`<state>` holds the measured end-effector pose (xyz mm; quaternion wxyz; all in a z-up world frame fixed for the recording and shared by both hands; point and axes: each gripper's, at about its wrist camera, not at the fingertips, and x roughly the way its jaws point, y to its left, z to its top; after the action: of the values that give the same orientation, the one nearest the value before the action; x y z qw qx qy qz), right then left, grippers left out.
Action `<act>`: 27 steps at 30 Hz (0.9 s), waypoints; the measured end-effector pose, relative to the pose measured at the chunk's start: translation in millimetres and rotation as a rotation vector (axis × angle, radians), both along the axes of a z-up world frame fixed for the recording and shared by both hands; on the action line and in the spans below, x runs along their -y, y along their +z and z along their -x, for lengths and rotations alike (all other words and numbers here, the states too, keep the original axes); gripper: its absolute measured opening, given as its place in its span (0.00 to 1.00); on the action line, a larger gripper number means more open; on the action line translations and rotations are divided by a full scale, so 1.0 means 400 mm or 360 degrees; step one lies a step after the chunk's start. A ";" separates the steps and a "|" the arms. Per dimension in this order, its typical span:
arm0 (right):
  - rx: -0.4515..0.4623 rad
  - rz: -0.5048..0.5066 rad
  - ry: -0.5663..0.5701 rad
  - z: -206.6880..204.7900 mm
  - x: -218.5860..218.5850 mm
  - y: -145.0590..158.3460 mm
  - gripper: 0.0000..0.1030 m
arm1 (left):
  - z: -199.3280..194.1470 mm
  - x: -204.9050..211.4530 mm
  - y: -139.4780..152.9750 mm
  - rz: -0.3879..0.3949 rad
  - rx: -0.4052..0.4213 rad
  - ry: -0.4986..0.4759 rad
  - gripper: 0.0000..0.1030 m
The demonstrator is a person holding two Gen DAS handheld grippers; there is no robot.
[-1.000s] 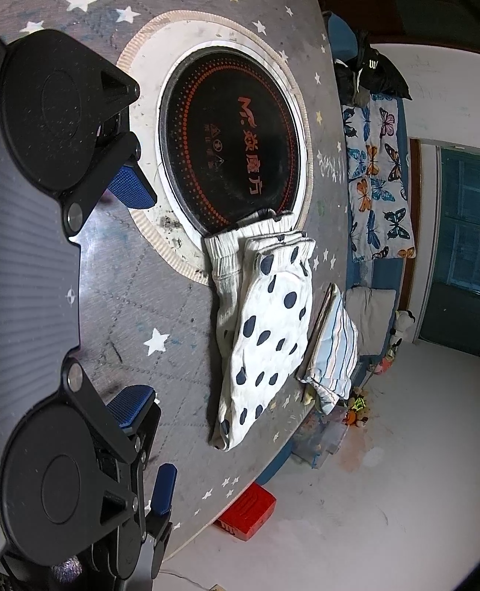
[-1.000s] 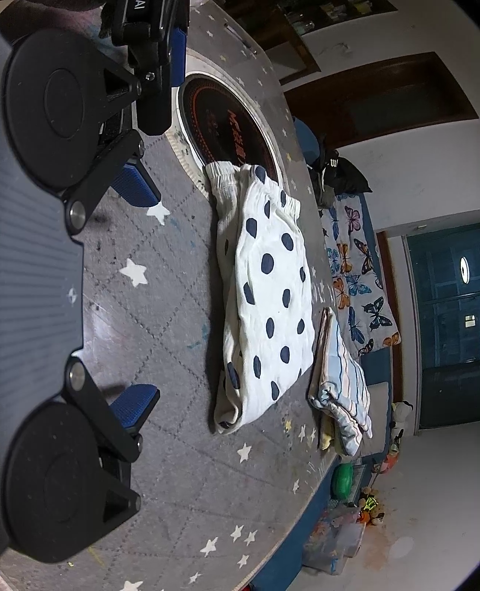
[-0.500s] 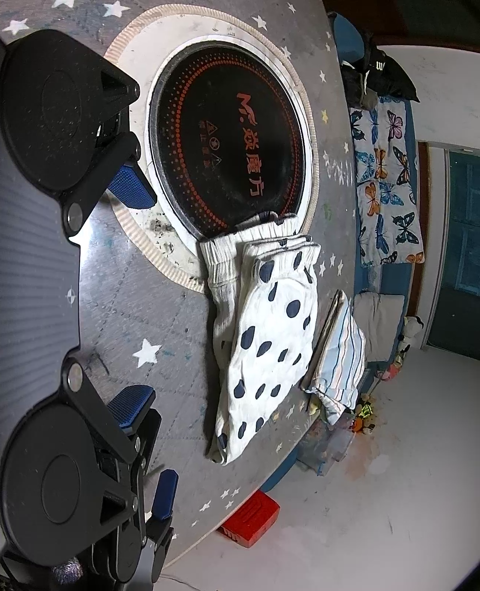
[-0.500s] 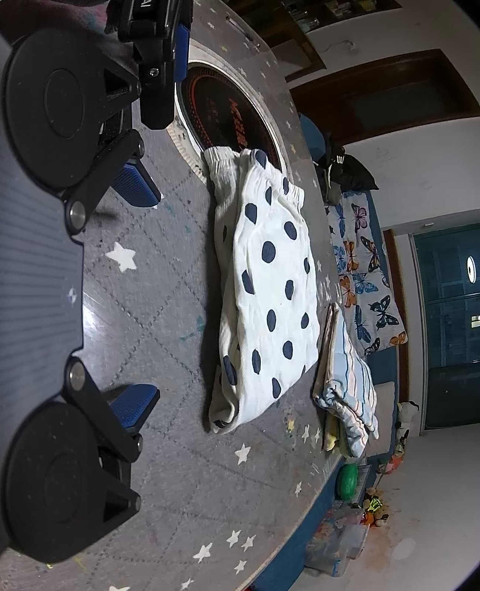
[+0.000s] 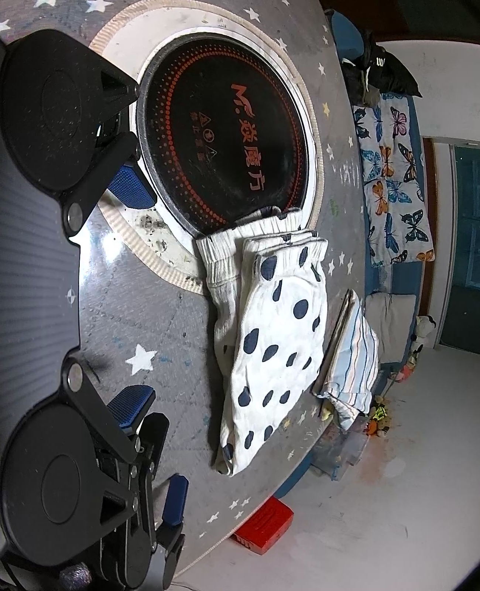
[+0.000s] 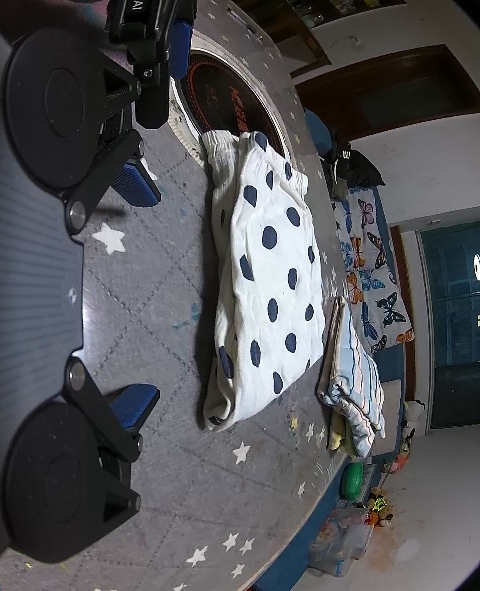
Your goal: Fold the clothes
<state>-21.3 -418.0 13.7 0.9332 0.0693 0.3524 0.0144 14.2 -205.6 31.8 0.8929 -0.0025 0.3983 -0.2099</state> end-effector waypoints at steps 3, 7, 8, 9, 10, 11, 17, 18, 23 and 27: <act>-0.0003 0.0007 0.0001 -0.010 0.003 -0.001 1.00 | -0.008 0.005 -0.002 -0.0013 -0.0005 -0.0002 1.00; -0.0007 0.0012 -0.0003 -0.023 0.008 -0.001 1.00 | -0.019 0.012 -0.005 -0.0030 -0.0013 -0.0002 1.00; -0.0007 0.0012 -0.0005 -0.026 0.010 -0.002 1.00 | -0.021 0.013 -0.006 -0.0033 -0.0014 -0.0002 1.00; -0.0008 0.0014 -0.0007 -0.028 0.011 -0.002 1.00 | -0.024 0.014 -0.006 -0.0036 -0.0016 -0.0002 1.00; -0.0009 0.0015 -0.0009 -0.031 0.012 -0.002 1.00 | -0.026 0.015 -0.007 -0.0038 -0.0018 -0.0002 1.00; -0.0010 0.0016 -0.0012 -0.033 0.014 -0.002 1.00 | -0.028 0.016 -0.007 -0.0040 -0.0018 -0.0003 1.00; -0.0014 0.0026 -0.0019 -0.047 0.022 -0.003 1.00 | -0.040 0.026 -0.007 -0.0051 -0.0020 -0.0013 1.00; -0.0015 0.0027 -0.0022 -0.049 0.023 -0.003 1.00 | -0.042 0.027 -0.008 -0.0052 -0.0022 -0.0014 1.00; -0.0018 0.0029 -0.0030 -0.058 0.028 -0.004 1.00 | -0.052 0.033 -0.010 -0.0061 -0.0028 -0.0018 1.00; -0.0018 0.0028 -0.0032 -0.065 0.032 -0.004 1.00 | -0.058 0.039 -0.010 -0.0068 -0.0030 -0.0025 1.00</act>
<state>4.7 -430.7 12.1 0.9318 0.0646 0.3572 0.0014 37.4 -221.1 27.8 0.8874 0.0178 0.4109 -0.2082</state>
